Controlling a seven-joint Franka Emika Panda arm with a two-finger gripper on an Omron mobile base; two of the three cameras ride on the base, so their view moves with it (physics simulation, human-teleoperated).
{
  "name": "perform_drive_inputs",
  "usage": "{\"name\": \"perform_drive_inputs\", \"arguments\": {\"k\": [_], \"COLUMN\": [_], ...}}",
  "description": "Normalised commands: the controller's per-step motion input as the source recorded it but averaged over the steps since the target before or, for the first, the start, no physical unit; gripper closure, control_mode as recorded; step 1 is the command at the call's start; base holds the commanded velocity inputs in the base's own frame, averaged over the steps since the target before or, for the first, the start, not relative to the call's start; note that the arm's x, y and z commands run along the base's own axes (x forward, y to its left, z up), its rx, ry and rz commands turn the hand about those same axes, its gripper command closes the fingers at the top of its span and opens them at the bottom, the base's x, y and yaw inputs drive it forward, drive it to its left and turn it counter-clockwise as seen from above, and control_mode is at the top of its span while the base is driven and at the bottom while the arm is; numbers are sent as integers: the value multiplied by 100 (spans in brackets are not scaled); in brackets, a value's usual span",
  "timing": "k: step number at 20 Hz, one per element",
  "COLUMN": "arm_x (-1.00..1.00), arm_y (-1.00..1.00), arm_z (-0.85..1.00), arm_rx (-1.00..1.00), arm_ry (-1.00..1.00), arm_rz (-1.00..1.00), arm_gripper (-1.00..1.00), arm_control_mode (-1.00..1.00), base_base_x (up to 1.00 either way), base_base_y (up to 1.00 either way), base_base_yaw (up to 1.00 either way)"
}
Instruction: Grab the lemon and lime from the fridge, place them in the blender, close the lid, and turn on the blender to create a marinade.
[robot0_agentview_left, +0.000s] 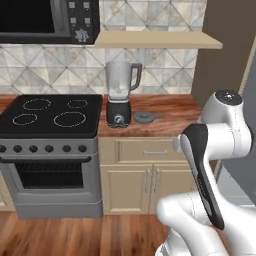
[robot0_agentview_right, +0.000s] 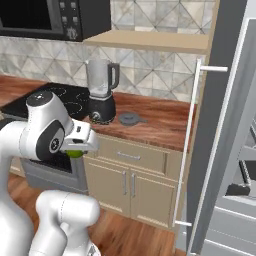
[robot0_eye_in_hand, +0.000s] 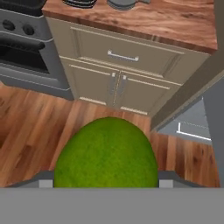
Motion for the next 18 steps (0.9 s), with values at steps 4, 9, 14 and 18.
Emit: {"name": "perform_drive_inputs", "arguments": {"k": [4,9,14,18], "arm_x": [0,0,0,0], "arm_y": [0,0,0,0], "arm_z": [0,0,0,0], "arm_rx": [0,0,0,0], "arm_ry": [0,0,0,0], "arm_rz": [0,0,0,0], "arm_gripper": [100,100,100,100], "arm_control_mode": [100,100,100,100], "base_base_x": [48,57,77,88], "base_base_y": [14,14,32,12], "base_base_yaw": [-27,-29,-24,-9]}}
